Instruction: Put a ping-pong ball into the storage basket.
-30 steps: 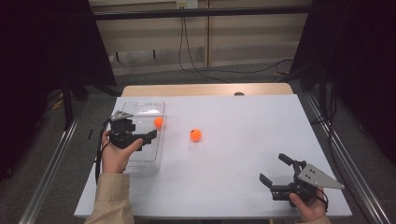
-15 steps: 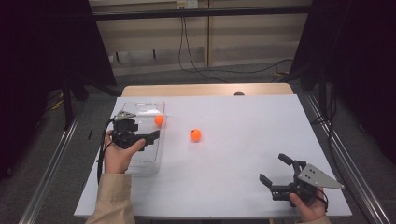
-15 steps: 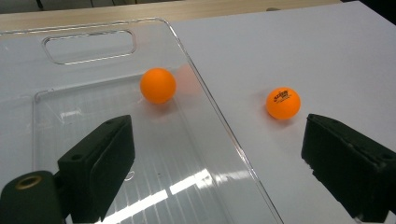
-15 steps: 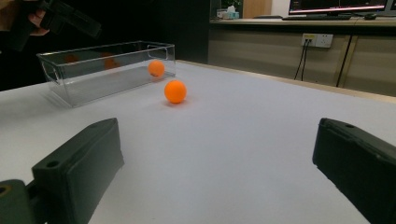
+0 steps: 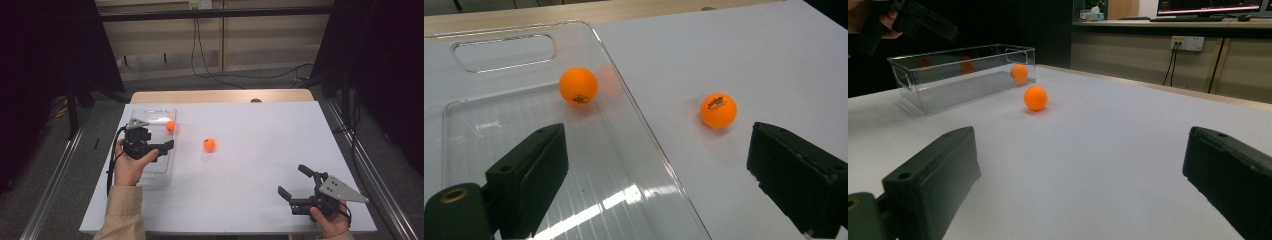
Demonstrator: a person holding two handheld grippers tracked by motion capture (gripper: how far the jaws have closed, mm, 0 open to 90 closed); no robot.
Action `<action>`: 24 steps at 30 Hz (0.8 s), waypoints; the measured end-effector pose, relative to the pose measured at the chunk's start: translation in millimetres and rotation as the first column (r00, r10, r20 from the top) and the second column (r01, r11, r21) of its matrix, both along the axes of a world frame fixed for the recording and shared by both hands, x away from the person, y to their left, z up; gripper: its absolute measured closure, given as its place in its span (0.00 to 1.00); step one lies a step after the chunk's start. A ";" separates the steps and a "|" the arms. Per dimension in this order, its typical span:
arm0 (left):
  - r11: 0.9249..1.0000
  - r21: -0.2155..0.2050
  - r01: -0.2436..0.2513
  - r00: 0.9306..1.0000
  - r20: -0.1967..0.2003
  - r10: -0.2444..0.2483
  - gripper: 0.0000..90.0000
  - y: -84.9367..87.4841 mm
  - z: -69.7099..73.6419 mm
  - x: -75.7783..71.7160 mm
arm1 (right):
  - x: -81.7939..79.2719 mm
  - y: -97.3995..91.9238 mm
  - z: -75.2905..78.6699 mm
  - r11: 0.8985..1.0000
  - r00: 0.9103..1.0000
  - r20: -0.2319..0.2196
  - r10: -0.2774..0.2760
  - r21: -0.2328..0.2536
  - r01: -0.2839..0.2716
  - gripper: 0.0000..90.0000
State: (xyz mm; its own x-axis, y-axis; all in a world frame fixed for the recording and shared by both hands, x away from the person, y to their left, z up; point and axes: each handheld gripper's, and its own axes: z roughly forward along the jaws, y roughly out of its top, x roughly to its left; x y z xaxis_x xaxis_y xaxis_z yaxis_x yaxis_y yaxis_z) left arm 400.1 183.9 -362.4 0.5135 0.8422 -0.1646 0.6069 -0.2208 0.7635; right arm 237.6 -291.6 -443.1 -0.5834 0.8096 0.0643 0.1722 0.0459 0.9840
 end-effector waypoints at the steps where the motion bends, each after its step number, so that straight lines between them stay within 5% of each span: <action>1: 1.000 -0.002 0.000 1.000 0.000 0.000 0.11 -0.5 -0.3 0.0 | -0.1 0.1 0.0 1.000 1.000 -0.001 0.001 0.000 -0.001 0.01; 24: 1.000 -0.005 0.025 1.000 -0.003 -0.025 0.11 -8.8 -0.9 0.6 | -0.1 -0.2 0.3 1.000 1.000 0.001 0.001 0.001 -0.001 0.01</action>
State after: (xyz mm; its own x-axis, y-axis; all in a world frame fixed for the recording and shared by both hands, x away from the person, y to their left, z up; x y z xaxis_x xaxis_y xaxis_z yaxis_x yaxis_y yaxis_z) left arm 400.7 175.0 -363.3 0.5335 0.8284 -0.1705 0.6040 -0.2321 0.7625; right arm 237.4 -291.8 -442.9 -0.5846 0.8087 0.0648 0.1715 0.0452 0.9841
